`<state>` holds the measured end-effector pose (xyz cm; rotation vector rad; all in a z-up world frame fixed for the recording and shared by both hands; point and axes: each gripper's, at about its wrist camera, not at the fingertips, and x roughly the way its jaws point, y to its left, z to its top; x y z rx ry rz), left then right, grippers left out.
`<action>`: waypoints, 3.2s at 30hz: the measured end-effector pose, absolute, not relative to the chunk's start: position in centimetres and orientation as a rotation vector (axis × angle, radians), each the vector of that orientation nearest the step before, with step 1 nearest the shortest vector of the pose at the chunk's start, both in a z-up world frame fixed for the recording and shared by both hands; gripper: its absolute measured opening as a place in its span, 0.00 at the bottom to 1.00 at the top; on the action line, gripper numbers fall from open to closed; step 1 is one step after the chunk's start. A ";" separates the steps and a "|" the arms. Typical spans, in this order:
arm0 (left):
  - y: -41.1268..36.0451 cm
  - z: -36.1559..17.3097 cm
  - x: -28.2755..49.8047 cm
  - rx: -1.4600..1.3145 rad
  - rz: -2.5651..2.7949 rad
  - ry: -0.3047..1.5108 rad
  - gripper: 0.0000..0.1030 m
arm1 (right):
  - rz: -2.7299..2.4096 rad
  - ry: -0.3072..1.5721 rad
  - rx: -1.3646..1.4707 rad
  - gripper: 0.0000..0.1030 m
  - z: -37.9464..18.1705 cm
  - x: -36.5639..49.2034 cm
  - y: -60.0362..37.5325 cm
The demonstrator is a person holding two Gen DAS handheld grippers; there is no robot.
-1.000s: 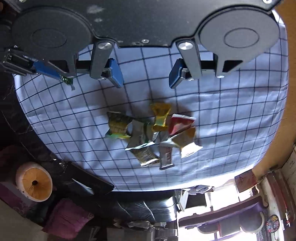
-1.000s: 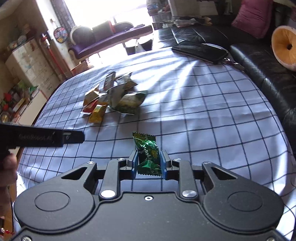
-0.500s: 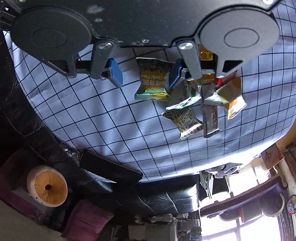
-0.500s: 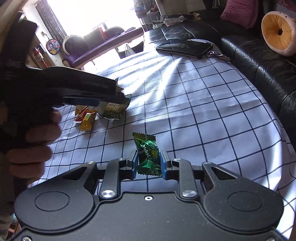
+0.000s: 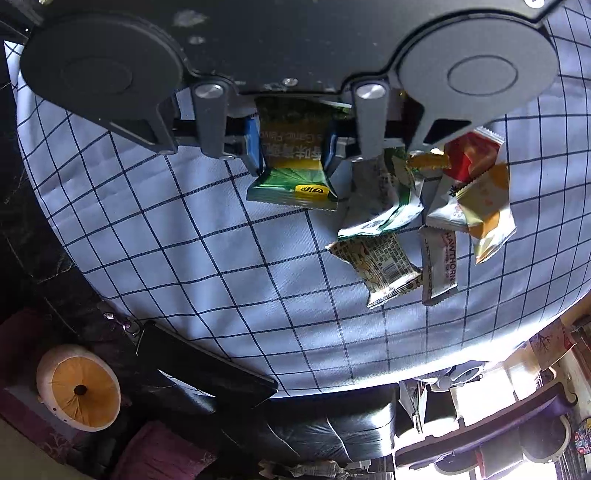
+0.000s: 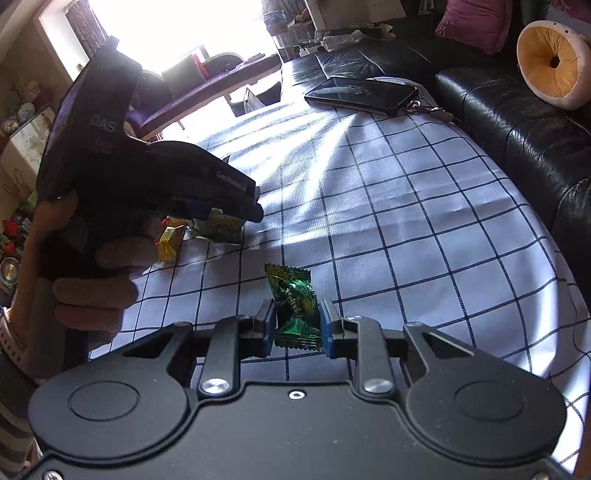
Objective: Organize snacks
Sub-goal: 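Carry the green candy and garlic-flavor packet toward the gold tray with both tools, then open the right tool over the tray while the left tool lowers the garlic packet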
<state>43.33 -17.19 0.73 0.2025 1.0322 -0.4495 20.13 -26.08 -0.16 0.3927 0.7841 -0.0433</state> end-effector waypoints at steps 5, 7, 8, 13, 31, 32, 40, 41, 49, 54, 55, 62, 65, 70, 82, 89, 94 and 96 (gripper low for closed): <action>-15.2 2.5 41.4 0.169 -0.429 1.058 0.32 | -0.037 0.779 0.384 0.34 0.6 19.7 -25.7; -14.1 3.3 40.3 0.142 -0.429 1.079 0.32 | -0.034 0.775 0.369 0.34 1.0 19.4 -25.4; -13.5 3.7 39.6 0.128 -0.428 1.094 0.32 | -0.033 0.773 0.362 0.34 1.2 19.2 -25.2; -10.5 5.3 35.5 0.103 -0.433 1.130 0.32 | -0.007 0.767 0.350 0.34 2.2 18.2 -24.4; -1.9 4.7 22.4 0.122 -0.360 1.169 0.32 | 0.069 0.818 0.317 0.34 3.2 14.1 -21.1; -1.4 4.5 21.8 0.116 -0.355 1.176 0.32 | 0.070 0.824 0.321 0.34 3.2 13.8 -21.0; 0.7 2.5 17.7 0.118 -0.311 1.211 0.32 | 0.079 0.835 0.329 0.34 3.4 11.7 -20.3; 0.8 2.3 17.3 0.123 -0.305 1.214 0.32 | 0.081 0.835 0.327 0.34 3.4 11.5 -20.2; 0.8 1.5 15.7 0.123 -0.283 1.224 0.32 | 0.120 0.856 0.312 0.34 3.0 11.0 -19.3; -0.7 1.5 15.3 0.135 -0.325 1.214 0.31 | 0.118 0.863 0.314 0.34 2.6 11.0 -19.5; -1.1 1.5 15.3 0.141 -0.332 1.211 0.31 | 0.115 0.863 0.314 0.34 2.6 11.0 -19.6; -2.6 1.8 15.0 0.176 -0.337 1.157 0.32 | 0.116 0.880 0.292 0.35 2.2 11.2 -19.7; -2.6 2.1 14.7 0.187 -0.332 1.124 0.37 | 0.132 0.910 0.286 0.36 1.9 11.4 -19.5; -2.8 2.6 14.2 0.227 -0.318 1.056 0.42 | 0.143 0.931 0.276 0.38 1.7 11.5 -19.3; -3.1 2.8 14.1 0.243 -0.308 1.019 0.45 | 0.136 0.947 0.283 0.38 1.4 11.7 -19.4; -3.0 2.7 14.2 0.256 -0.264 0.977 0.48 | 0.131 0.950 0.286 0.38 1.2 11.7 -19.4; -3.1 2.8 14.1 0.248 -0.131 0.881 0.50 | 0.128 0.952 0.287 0.38 1.1 11.8 -19.5; -3.1 2.7 14.1 0.241 -0.089 0.859 0.51 | 0.128 0.954 0.287 0.38 1.1 11.8 -19.5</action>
